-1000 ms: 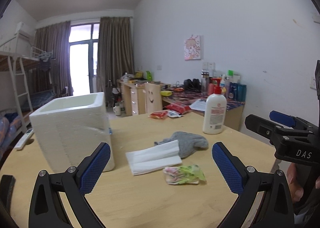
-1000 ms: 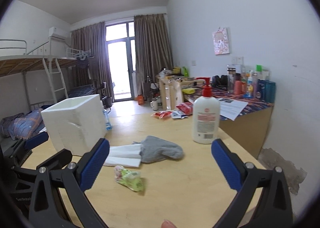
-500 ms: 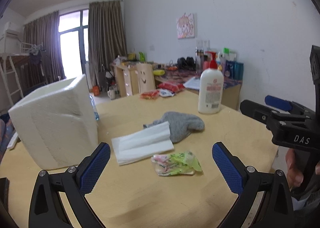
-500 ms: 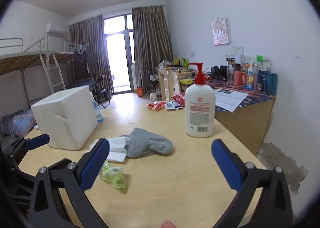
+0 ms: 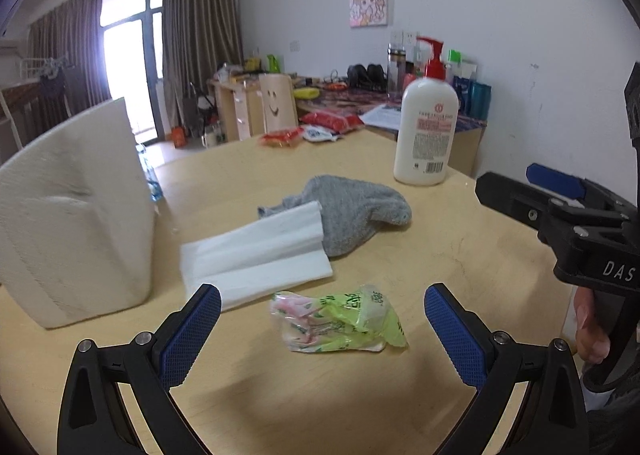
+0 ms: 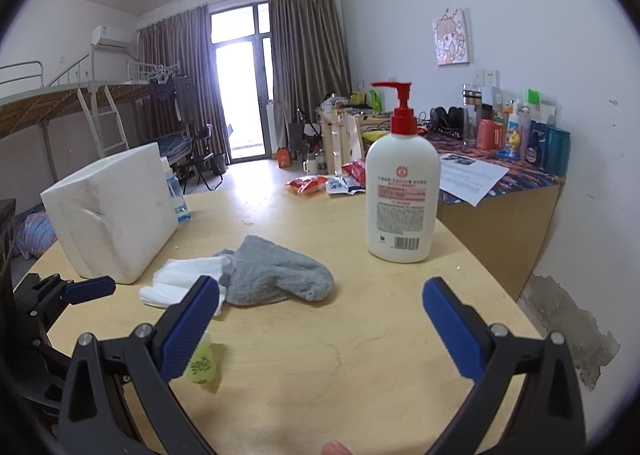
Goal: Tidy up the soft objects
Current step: 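Grasp the green-and-pink snack packet with the left tool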
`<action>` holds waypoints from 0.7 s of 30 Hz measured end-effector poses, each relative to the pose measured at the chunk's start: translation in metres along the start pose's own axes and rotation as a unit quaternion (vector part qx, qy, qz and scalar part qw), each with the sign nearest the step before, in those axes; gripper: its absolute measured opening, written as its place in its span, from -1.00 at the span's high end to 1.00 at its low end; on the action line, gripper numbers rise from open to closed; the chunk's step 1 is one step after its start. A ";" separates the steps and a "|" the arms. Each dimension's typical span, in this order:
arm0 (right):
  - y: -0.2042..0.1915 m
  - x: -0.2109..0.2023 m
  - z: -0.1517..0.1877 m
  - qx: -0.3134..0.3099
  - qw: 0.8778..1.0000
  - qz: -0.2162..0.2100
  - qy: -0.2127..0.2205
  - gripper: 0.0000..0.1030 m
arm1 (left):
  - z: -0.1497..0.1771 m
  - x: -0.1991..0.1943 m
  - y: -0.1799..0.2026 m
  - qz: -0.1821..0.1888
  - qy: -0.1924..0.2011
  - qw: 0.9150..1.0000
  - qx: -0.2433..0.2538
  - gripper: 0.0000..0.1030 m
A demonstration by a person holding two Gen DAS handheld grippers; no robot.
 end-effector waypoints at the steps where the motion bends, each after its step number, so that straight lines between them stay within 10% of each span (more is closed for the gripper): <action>1: 0.002 0.002 0.000 0.000 1.000 0.000 -0.002 -0.99 | 0.001 0.004 0.002 0.002 -0.005 1.000 0.000 -0.98; 21: 0.018 0.032 0.007 0.012 0.999 -0.026 -0.035 -0.99 | 0.014 0.061 0.017 0.015 -0.130 0.991 -0.014 -0.45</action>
Point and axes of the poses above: each gripper's, at about its wrist camera, not at the fingertips, and x roughly the way its jaws point, y to its right, z to its underside, the point moved 6 cm from there along x, roughly the way its jaws point, and after that the axes turned 7 degrees about -z, right-handed, at the moved point
